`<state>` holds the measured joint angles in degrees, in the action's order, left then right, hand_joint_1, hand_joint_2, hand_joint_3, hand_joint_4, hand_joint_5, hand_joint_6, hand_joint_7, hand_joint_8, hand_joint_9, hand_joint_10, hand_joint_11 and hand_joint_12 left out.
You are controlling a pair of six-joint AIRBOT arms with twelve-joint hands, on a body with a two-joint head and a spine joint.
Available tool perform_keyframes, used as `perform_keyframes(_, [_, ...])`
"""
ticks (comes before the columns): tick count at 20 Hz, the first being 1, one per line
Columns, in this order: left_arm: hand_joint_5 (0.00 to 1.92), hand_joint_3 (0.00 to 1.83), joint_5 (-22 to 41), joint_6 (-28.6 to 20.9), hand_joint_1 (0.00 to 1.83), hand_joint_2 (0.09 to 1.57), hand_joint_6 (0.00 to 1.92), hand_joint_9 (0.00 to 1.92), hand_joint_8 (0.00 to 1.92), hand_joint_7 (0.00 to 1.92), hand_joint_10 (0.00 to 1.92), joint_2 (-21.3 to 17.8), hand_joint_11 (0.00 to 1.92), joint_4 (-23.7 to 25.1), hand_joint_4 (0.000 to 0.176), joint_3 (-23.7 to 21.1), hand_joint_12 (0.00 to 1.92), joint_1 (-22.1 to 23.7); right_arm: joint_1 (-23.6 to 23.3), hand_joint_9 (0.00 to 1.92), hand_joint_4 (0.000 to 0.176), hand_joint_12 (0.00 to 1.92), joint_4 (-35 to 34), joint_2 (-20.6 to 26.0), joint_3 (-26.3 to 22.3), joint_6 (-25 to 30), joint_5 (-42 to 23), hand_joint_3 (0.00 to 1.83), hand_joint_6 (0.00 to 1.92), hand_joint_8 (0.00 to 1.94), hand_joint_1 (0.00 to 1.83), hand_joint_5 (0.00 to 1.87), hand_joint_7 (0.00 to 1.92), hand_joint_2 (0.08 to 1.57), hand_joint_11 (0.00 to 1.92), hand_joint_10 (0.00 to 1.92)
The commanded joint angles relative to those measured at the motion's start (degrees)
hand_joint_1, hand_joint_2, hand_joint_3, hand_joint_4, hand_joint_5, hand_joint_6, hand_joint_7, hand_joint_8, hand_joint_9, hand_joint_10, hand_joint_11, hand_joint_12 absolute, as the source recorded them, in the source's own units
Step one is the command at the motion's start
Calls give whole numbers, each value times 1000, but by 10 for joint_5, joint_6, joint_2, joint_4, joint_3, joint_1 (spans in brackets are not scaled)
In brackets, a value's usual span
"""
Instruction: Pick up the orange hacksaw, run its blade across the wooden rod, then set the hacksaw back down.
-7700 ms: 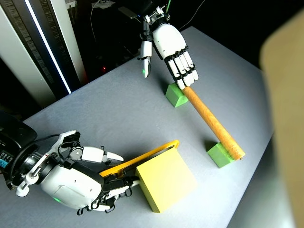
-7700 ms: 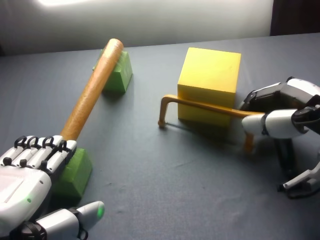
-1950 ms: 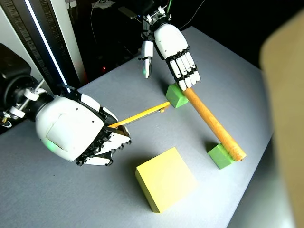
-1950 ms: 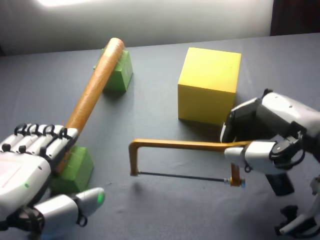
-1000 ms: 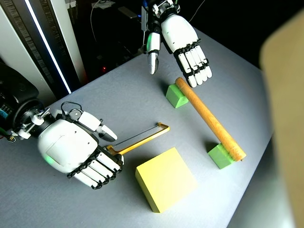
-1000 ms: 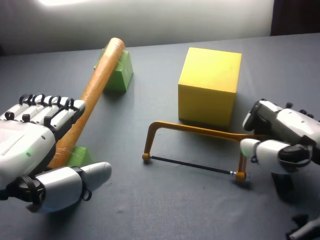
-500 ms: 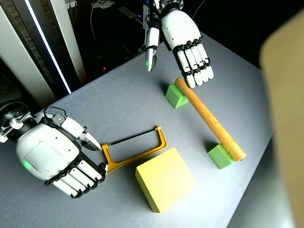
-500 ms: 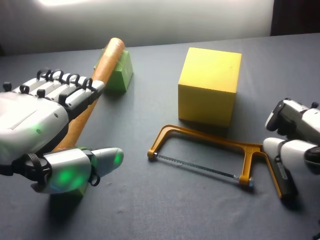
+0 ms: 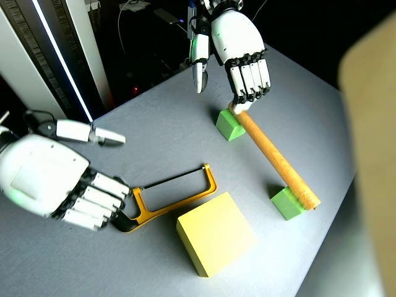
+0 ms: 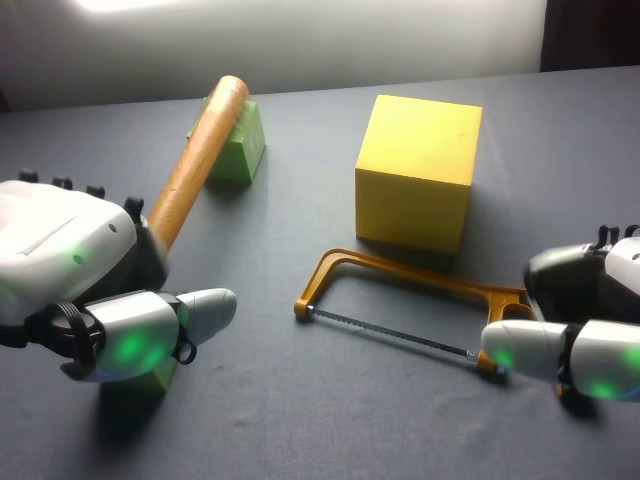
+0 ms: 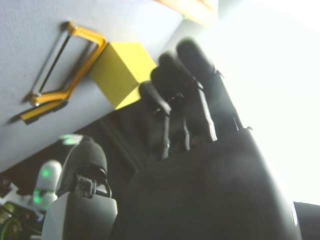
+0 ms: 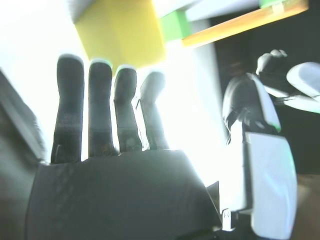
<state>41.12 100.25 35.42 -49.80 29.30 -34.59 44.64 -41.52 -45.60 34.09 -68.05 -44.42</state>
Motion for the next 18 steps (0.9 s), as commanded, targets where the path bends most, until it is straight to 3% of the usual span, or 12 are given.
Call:
perform_keyframes(1, [1703, 24, 49, -2, 81, 1372, 1921, 1785, 1921, 1760, 1921, -5, 1802, 27, 0, 3, 1921, 3, 0, 1612, 0, 1921, 26, 5, 2, 4, -55, 13, 1921, 1941, 158, 1476, 1598, 1154, 1632, 1921])
perform_keyframes(2, [1684, 157, 47, -3, 707, 1336, 1921, 1794, 1921, 1739, 1921, -5, 1861, 27, 0, 4, 1921, 1, 3, 1721, 0, 1921, 30, 5, 5, 4, -58, 64, 1921, 1941, 487, 1500, 1683, 1313, 1740, 1921])
perform_keyframes(3, [1663, 143, 47, -3, 1141, 1303, 1921, 1764, 1921, 1721, 1921, -5, 1818, 27, 3, 5, 1921, 0, 3, 1736, 0, 1921, 30, 3, 8, 4, -60, 56, 1921, 1941, 880, 1554, 1702, 1397, 1743, 1921])
perform_keyframes(4, [1672, 116, 47, -4, 1269, 1318, 1921, 1768, 1921, 1723, 1921, -2, 1825, 27, 70, 7, 1921, -1, 3, 1738, 37, 1921, 30, 0, 14, 4, -65, 25, 1921, 1941, 1037, 1552, 1700, 1421, 1748, 1921])
perform_keyframes(5, [1679, 125, 47, -5, 1227, 1360, 1921, 1762, 1921, 1720, 1921, 0, 1820, 27, 92, 9, 1921, 0, 4, 1747, 67, 1921, 30, -3, 18, 4, -69, 19, 1921, 1941, 1033, 1550, 1713, 1431, 1747, 1921])
perform_keyframes(6, [1640, 110, 48, -6, 1233, 1355, 1921, 1746, 1921, 1703, 1921, 8, 1787, 27, 149, 14, 1921, 4, 5, 1742, 75, 1921, 29, -5, 24, -1, -72, 18, 1921, 1941, 979, 1528, 1698, 1437, 1755, 1921])
perform_keyframes(7, [1627, 109, 48, -5, 1208, 1362, 1921, 1741, 1921, 1701, 1921, 16, 1784, 27, 165, 18, 1921, 8, 6, 1730, 76, 1921, 30, -6, 28, -6, -74, 19, 1921, 1941, 943, 1533, 1686, 1443, 1738, 1921])
perform_keyframes(10, [1651, 88, 48, -4, 1219, 1337, 1921, 1756, 1921, 1720, 1921, 32, 1806, 28, 171, 24, 1921, 14, 7, 1738, 81, 1921, 30, -6, 33, -10, -73, 16, 1921, 1941, 926, 1538, 1695, 1449, 1731, 1921])
perform_keyframes(12, [1655, 97, 44, -9, 1205, 1368, 1921, 1726, 1921, 1699, 1921, 43, 1769, 36, 176, 28, 1921, 13, 6, 1714, 74, 1921, 30, -7, 37, -11, -74, 16, 1921, 1941, 941, 1533, 1672, 1459, 1704, 1921])
perform_keyframes(15, [1614, 91, 38, -16, 1153, 1376, 1921, 1655, 1921, 1640, 1921, 48, 1679, 47, 166, 26, 1921, 8, -1, 1713, 60, 1921, 42, -13, 48, 2, -92, 8, 1921, 1941, 905, 1545, 1670, 1454, 1710, 1921])
perform_keyframes(16, [1601, 87, 38, -18, 1140, 1376, 1921, 1632, 1921, 1622, 1921, 48, 1644, 48, 163, 24, 1921, 4, -3, 1711, 60, 1921, 54, -17, 53, 6, -106, 4, 1921, 1941, 915, 1541, 1663, 1447, 1712, 1921])
perform_keyframes(18, [1580, 77, 40, -25, 1141, 1369, 1921, 1616, 1921, 1615, 1921, 48, 1622, 50, 163, 22, 1921, -4, 2, 1705, 61, 1921, 154, -25, 74, 63, -142, 3, 1921, 1941, 922, 1523, 1655, 1446, 1713, 1921])
